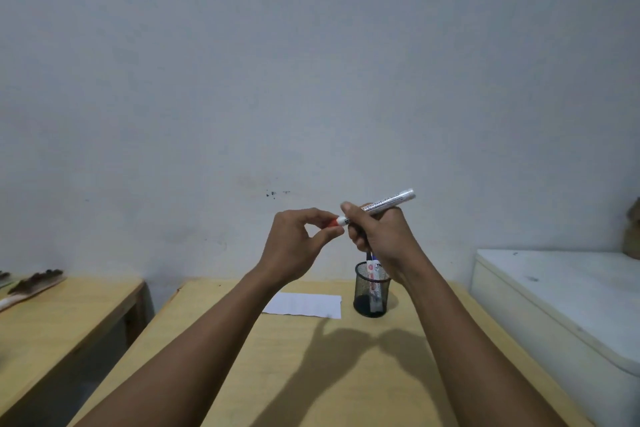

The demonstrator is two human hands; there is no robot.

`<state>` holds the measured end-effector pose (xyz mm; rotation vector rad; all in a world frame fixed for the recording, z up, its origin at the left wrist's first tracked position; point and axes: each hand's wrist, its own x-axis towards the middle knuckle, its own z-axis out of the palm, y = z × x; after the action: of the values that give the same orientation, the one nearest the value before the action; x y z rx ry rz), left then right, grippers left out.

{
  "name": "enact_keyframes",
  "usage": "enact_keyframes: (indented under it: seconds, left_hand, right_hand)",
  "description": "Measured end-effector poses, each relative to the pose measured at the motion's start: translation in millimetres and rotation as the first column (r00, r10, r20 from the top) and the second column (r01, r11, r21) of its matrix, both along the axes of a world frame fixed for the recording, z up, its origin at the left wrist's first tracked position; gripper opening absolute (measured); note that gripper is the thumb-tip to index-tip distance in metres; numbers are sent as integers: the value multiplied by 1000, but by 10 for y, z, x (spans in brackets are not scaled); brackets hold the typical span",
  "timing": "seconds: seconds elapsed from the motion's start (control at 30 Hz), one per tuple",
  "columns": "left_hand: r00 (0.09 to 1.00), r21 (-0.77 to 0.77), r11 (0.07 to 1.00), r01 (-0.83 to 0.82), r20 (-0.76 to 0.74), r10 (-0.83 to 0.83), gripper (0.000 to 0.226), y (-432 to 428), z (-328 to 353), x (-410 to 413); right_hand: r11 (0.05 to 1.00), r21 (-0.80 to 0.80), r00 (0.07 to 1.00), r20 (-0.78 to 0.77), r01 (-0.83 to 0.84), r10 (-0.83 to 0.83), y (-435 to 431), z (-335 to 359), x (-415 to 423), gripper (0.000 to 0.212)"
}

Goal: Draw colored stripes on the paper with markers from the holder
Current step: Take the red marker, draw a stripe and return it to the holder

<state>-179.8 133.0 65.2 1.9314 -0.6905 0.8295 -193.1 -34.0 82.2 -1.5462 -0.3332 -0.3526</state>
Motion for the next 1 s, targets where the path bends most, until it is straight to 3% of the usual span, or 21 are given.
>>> enact_keyframes:
  seconds: [0.1, 0.27, 0.37, 0.47, 0.53, 0.6, 0.67, 0.73, 0.87, 1.0]
  left_hand:
    - [973, 37, 994, -105, 209, 95, 20, -58, 6, -2]
    - [879, 140, 959, -247, 449, 161, 21, -45, 40, -2]
    - [946, 81, 986, -143, 303, 112, 25, -86, 154, -21]
    - [987, 18, 997, -70, 145, 67, 26, -125, 214, 7]
    - [997, 14, 999, -47, 58, 46, 22, -170, 204, 49]
    - [999, 11, 999, -37, -6, 37, 19, -226, 166, 118]
    - [997, 9, 1000, -27, -67, 28, 19, -298, 113, 212]
    - [993, 11, 999, -31, -115, 32, 23, -389, 63, 322]
    - [982, -8, 999, -36, -183, 34, 27, -607, -22, 568]
    - [966, -46, 998, 34, -254, -45, 30, -797, -90, 797]
  right_hand:
    - [984, 169, 996, -60, -58, 69, 15, 13, -9, 31]
    - [965, 233, 969, -182, -122, 167, -42, 16, -18, 35]
    - [981, 191, 953, -301, 32, 28, -42, -22, 29, 51]
    - [967, 97, 926, -326, 235, -192, -41, -113, 101, 103]
    - [946, 47, 920, -253, 320, -298, -84, -171, 107, 118]
    - [933, -49, 923, -137, 355, -359, -140, -221, 110, 93]
    - [931, -158, 943, 2, 329, -333, -242, -254, 169, 43]
    - [929, -252, 963, 72, 270, -261, -329, -269, 193, 13]
    - [868, -416, 962, 122, 271, -243, -522, -327, 299, 14]
    - [827, -440, 937, 146, 349, -317, -713, -436, 558, 6]
